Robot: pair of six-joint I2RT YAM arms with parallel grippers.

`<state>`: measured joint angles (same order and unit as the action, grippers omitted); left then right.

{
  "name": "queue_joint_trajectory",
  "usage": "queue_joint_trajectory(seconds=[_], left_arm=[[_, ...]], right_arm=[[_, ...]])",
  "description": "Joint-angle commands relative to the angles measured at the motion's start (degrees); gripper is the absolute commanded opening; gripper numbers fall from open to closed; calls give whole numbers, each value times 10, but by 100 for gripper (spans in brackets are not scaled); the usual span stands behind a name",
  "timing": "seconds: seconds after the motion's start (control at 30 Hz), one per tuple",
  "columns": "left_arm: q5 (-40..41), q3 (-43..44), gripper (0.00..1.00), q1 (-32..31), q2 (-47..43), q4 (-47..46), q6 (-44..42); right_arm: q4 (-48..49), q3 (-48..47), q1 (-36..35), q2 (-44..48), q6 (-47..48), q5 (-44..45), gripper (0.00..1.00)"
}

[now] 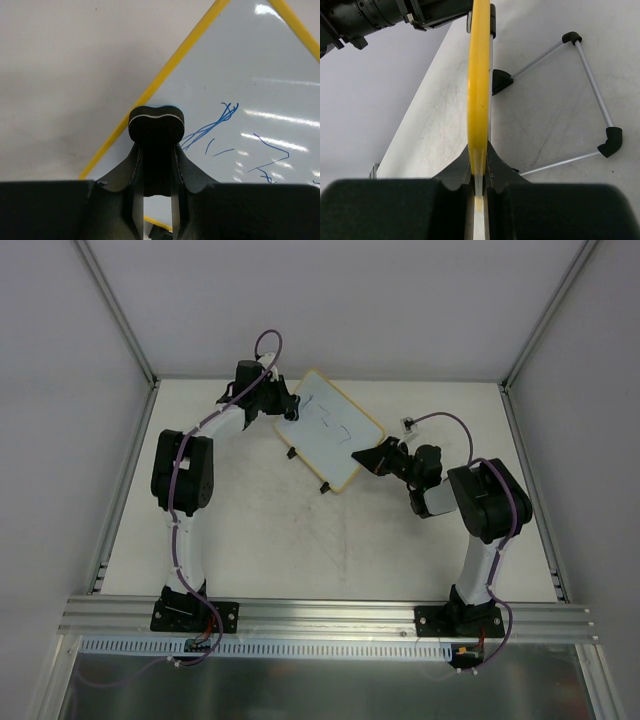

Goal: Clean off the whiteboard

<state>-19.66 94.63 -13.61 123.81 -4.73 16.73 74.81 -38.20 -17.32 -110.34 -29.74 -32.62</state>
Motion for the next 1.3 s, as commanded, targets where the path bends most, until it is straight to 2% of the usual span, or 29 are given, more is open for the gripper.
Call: queue_joint_trajectory(seconds=[0.0, 0.3, 0.5, 0.97, 1.27], left_arm=[[-18, 20, 0, -12, -9, -3, -19], [-10, -17, 0, -48, -16, -5, -21], [12, -45, 0, -114, -30, -6, -21], [2, -221, 0, -206, -113, -108, 18], [-6, -276, 0, -232, -128, -154, 28]], right_arm=[[130, -14, -22, -7, 18, -54, 0], [129, -14, -23, -6, 18, -55, 0], [129, -14, -23, -5, 18, -56, 0], [129, -18, -24, -6, 15, -60, 0], [130, -15, -24, 0, 18, -64, 0]])
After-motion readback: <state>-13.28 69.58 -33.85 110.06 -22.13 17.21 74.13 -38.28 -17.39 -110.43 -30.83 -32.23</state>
